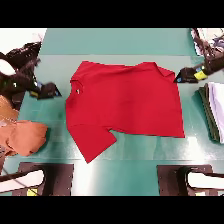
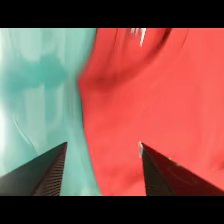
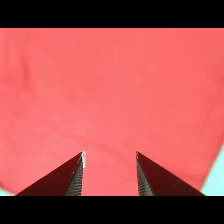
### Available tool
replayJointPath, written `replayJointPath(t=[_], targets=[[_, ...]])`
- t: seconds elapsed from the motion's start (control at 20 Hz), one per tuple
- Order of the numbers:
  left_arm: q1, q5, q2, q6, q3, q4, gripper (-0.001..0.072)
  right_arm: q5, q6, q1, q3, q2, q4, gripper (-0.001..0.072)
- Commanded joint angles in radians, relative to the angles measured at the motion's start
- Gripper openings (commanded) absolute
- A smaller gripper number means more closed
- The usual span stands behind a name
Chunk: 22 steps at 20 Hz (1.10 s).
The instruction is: Fold the shirts.
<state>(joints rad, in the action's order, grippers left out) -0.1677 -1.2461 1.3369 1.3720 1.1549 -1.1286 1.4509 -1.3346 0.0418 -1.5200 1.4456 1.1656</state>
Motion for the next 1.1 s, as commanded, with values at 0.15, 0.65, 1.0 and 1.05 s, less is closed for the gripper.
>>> replayJointPath(t=[0.15, 0.65, 1.0, 1.05], targets=[[-0.006, 0.056, -0.148, -0.045, -0.442, 0.035, 0.0538, -0.089, 0.011, -0.021, 0.386, -0.277, -0.049, 0.0374], [0.04, 0.167, -0.148, -0.15, -0.535, 0.292, 0.0506, -0.089, -0.011, -0.039, 0.573, -0.497, -0.039, 0.0374], [0.062, 0.118, -0.149, -0.161, -0.463, 0.299, 0.0026, -0.077, -0.04, -0.459, 0.846, -0.597, -0.039, 0.0416], [0.062, 0.108, -0.15, -0.161, -0.442, 0.298, 0.0026, -0.076, -0.035, -0.538, 0.888, -0.598, -0.041, 0.054]])
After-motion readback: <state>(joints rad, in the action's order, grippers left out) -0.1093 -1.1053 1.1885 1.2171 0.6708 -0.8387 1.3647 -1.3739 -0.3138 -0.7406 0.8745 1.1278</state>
